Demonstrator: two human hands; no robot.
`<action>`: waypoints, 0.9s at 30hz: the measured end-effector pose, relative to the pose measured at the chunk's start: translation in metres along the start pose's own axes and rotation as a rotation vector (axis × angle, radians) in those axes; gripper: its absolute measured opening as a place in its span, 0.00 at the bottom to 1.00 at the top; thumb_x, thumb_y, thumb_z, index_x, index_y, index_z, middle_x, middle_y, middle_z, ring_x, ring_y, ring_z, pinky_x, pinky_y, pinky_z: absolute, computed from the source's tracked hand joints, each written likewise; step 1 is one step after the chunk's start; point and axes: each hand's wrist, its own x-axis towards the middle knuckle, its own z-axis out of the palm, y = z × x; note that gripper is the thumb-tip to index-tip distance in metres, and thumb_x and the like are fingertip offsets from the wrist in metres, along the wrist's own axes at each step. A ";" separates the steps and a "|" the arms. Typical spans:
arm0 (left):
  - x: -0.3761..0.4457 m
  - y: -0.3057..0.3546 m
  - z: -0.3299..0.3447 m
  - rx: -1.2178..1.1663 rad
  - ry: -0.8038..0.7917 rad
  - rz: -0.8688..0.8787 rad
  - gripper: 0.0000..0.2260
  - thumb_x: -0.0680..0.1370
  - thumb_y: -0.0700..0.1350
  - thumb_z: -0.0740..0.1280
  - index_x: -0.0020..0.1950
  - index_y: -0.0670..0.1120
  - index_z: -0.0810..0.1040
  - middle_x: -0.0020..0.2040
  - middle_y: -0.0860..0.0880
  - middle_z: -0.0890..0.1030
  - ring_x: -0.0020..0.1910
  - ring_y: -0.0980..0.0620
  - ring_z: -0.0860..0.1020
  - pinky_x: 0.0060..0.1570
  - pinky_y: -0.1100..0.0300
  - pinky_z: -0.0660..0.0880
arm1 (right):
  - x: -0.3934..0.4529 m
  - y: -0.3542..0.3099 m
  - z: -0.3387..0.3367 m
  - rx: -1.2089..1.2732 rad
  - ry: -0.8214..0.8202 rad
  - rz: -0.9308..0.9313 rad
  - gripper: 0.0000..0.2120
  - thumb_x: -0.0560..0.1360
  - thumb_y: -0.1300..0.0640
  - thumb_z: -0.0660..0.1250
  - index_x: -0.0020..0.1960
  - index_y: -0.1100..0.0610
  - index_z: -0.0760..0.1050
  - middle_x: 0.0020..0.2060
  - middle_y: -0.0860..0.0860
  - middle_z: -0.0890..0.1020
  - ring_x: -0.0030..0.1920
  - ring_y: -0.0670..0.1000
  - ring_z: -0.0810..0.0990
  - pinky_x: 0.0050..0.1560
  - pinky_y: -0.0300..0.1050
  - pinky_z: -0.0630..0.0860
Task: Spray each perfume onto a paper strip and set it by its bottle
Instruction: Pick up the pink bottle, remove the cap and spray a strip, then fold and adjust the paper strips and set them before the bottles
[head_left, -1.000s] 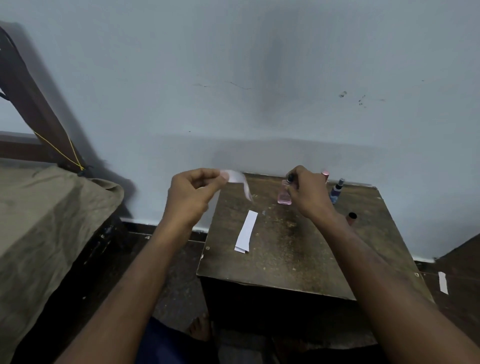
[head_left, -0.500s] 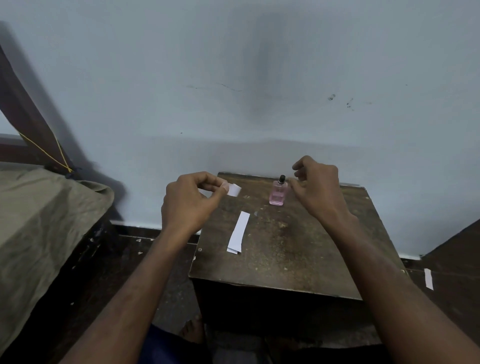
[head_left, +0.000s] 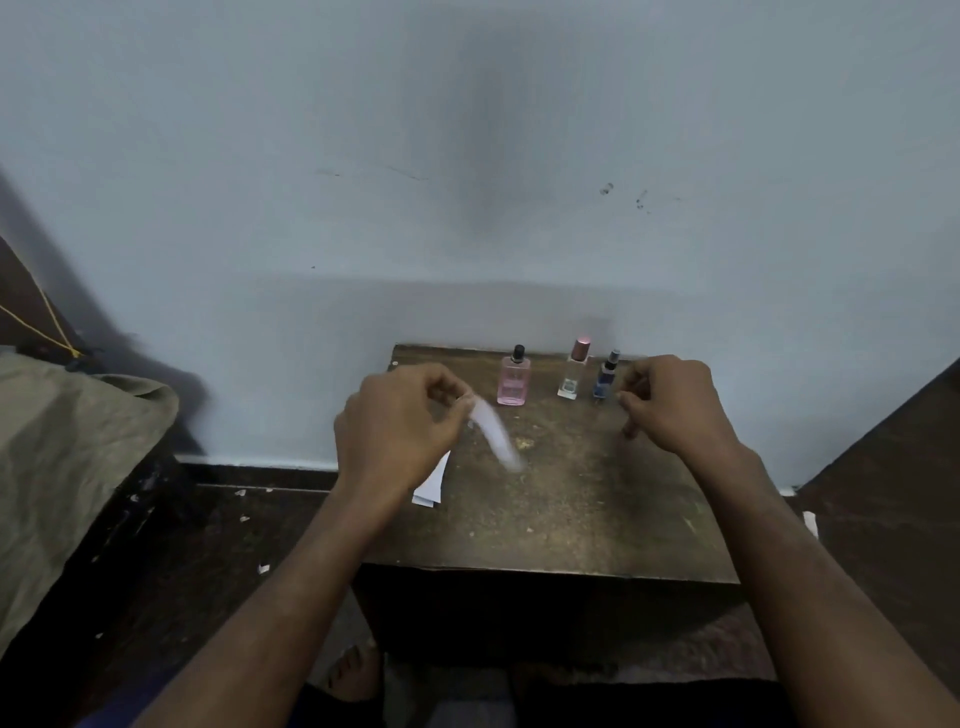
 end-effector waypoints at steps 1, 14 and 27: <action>-0.001 0.003 0.003 0.141 0.069 0.014 0.04 0.76 0.60 0.73 0.48 0.62 0.84 0.40 0.65 0.83 0.42 0.59 0.82 0.37 0.61 0.70 | 0.001 0.003 0.002 -0.019 -0.003 0.010 0.11 0.77 0.63 0.73 0.39 0.50 0.82 0.29 0.47 0.85 0.31 0.45 0.86 0.46 0.45 0.84; 0.019 0.014 0.000 -1.415 -0.511 -0.085 0.12 0.75 0.51 0.77 0.54 0.48 0.82 0.46 0.52 0.82 0.33 0.59 0.76 0.30 0.67 0.67 | 0.015 0.017 0.019 -0.083 -0.152 0.039 0.15 0.70 0.67 0.76 0.37 0.48 0.82 0.43 0.48 0.85 0.45 0.50 0.84 0.46 0.50 0.84; 0.016 -0.001 0.003 -1.006 -0.323 -0.338 0.04 0.76 0.51 0.77 0.48 0.52 0.89 0.45 0.53 0.84 0.38 0.55 0.76 0.39 0.60 0.69 | 0.011 -0.031 0.058 -0.030 -0.209 -0.169 0.07 0.75 0.65 0.77 0.52 0.58 0.85 0.46 0.52 0.86 0.43 0.46 0.83 0.46 0.32 0.76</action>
